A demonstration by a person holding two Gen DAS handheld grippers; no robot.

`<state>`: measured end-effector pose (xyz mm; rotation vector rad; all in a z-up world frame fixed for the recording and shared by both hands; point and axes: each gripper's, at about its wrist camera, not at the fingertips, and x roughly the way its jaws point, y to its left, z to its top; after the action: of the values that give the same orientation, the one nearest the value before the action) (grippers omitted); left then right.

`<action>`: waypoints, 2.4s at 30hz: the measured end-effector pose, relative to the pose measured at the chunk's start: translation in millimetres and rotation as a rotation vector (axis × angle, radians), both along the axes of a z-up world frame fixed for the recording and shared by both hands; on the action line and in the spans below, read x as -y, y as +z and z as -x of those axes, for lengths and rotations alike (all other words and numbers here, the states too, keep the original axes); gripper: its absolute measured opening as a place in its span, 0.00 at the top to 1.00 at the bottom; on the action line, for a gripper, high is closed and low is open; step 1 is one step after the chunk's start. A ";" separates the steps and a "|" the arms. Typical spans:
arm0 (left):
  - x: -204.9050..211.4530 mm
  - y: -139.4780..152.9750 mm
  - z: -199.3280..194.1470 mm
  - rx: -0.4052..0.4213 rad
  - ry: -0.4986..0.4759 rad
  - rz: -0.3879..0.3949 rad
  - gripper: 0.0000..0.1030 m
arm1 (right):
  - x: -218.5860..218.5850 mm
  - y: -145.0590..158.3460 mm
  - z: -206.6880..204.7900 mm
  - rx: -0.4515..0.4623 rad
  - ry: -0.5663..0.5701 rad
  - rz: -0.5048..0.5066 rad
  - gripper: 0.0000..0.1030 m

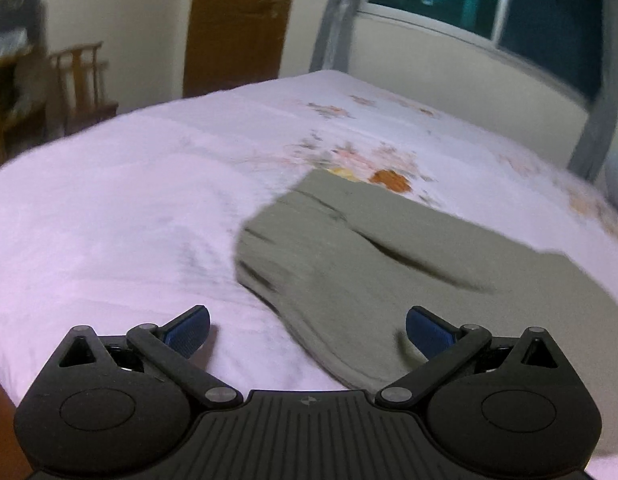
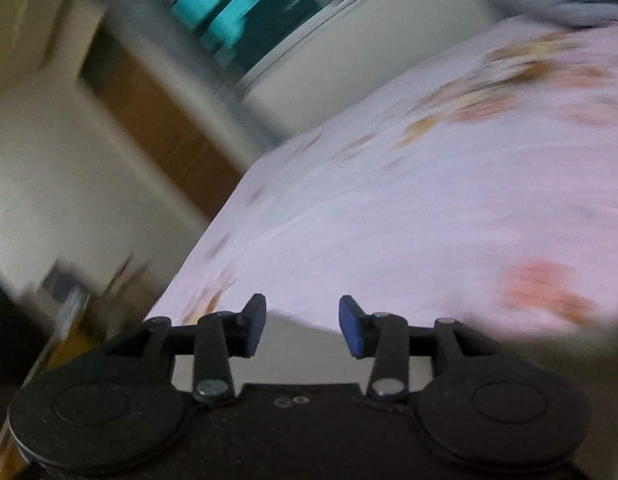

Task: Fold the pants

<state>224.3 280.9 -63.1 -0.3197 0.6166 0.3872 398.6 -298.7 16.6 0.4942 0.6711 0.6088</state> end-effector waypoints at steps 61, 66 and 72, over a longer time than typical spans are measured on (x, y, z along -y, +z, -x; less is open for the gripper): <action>-16.8 20.2 -13.6 0.000 0.045 -0.024 0.11 | -88.6 5.4 -13.8 0.006 0.166 0.189 0.47; 25.2 28.3 -14.9 0.018 -0.047 -0.047 0.09 | -59.6 3.1 20.9 0.006 0.102 0.192 0.43; 88.3 28.2 -23.6 0.035 -0.200 -0.044 0.09 | -70.9 -27.1 15.8 -0.030 0.004 0.201 0.36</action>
<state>247.9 192.5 -35.0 -0.2201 0.5988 0.2023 382.8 -227.8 -10.6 0.3152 0.7532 0.5320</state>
